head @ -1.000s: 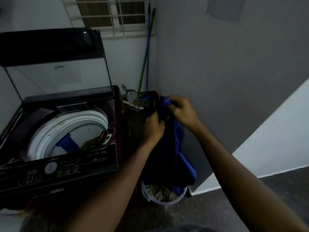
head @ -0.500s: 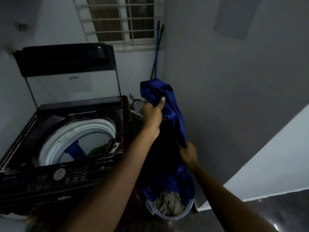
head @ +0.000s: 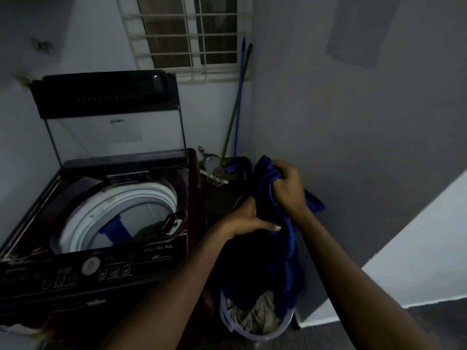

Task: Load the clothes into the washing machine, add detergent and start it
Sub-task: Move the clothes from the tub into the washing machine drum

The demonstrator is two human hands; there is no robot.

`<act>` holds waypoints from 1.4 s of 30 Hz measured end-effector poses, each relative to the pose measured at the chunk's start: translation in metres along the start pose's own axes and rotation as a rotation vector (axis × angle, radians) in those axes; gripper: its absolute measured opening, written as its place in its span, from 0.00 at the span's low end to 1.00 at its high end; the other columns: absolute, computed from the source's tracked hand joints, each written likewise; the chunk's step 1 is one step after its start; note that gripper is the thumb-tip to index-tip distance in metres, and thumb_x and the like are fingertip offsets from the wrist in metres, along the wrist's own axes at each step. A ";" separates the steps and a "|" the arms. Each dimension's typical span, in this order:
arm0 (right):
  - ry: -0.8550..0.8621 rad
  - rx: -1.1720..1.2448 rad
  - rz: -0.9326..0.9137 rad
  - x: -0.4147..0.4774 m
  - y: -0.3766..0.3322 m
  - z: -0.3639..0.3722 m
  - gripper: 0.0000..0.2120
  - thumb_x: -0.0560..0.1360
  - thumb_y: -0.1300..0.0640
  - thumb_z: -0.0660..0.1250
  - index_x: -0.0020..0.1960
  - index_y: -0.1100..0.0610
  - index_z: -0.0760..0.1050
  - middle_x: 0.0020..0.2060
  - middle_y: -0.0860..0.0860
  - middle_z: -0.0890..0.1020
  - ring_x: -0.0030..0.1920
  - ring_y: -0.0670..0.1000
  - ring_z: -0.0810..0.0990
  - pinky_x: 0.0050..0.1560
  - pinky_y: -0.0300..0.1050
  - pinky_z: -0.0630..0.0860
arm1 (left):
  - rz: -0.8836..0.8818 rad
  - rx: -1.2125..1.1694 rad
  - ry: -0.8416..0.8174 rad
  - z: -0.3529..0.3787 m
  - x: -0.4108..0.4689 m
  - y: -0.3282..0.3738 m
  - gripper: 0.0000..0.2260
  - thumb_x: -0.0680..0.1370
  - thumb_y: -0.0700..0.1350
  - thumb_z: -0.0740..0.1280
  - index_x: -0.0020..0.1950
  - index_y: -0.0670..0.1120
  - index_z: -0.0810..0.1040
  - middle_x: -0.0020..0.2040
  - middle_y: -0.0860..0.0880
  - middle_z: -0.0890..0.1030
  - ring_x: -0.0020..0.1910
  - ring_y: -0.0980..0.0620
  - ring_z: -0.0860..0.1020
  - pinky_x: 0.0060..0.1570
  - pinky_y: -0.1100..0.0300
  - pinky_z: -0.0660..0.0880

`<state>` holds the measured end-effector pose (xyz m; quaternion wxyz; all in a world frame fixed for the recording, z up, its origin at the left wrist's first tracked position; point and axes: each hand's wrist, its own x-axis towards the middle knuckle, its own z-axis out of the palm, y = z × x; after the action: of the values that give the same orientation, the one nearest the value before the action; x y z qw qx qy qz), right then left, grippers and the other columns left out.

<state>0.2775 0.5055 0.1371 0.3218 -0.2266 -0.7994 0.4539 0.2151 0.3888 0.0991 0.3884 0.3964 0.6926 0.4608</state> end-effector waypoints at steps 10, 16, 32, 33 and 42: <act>-0.302 0.236 0.066 -0.019 0.004 -0.033 0.26 0.72 0.62 0.73 0.68 0.53 0.72 0.59 0.44 0.79 0.56 0.34 0.77 0.56 0.32 0.75 | -0.086 -0.051 0.854 -0.022 0.018 0.022 0.10 0.73 0.33 0.63 0.52 0.39 0.79 0.49 0.39 0.82 0.48 0.40 0.81 0.46 0.51 0.79; -0.305 0.188 0.274 -0.054 0.074 -0.006 0.47 0.57 0.50 0.84 0.71 0.47 0.65 0.65 0.41 0.73 0.63 0.42 0.75 0.63 0.45 0.74 | 0.133 -0.525 0.855 -0.022 0.013 0.058 0.07 0.74 0.33 0.69 0.50 0.41 0.82 0.48 0.46 0.84 0.46 0.49 0.82 0.47 0.55 0.79; 0.142 -0.020 0.223 -0.018 0.065 -0.028 0.23 0.67 0.76 0.57 0.58 0.64 0.77 0.47 0.54 0.82 0.50 0.52 0.80 0.48 0.45 0.76 | -0.132 0.266 0.895 -0.047 -0.010 0.006 0.15 0.72 0.35 0.63 0.58 0.39 0.76 0.54 0.36 0.81 0.53 0.35 0.79 0.50 0.48 0.77; 0.163 -0.025 0.197 -0.012 0.058 -0.027 0.24 0.67 0.76 0.58 0.59 0.64 0.77 0.49 0.55 0.81 0.51 0.52 0.79 0.50 0.44 0.76 | -0.156 0.322 0.866 -0.041 -0.011 0.006 0.17 0.73 0.35 0.62 0.61 0.39 0.75 0.57 0.36 0.80 0.55 0.34 0.78 0.53 0.47 0.76; -0.059 -0.011 0.043 0.010 0.012 0.002 0.14 0.72 0.69 0.64 0.57 0.63 0.78 0.52 0.56 0.83 0.52 0.52 0.81 0.54 0.50 0.79 | -0.039 0.008 0.287 -0.024 -0.007 0.007 0.36 0.71 0.34 0.73 0.74 0.46 0.62 0.65 0.47 0.75 0.65 0.48 0.74 0.60 0.58 0.73</act>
<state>0.2698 0.5165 0.1291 0.2870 -0.2323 -0.8059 0.4628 0.1968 0.3764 0.1131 0.2927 0.3147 0.7504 0.5022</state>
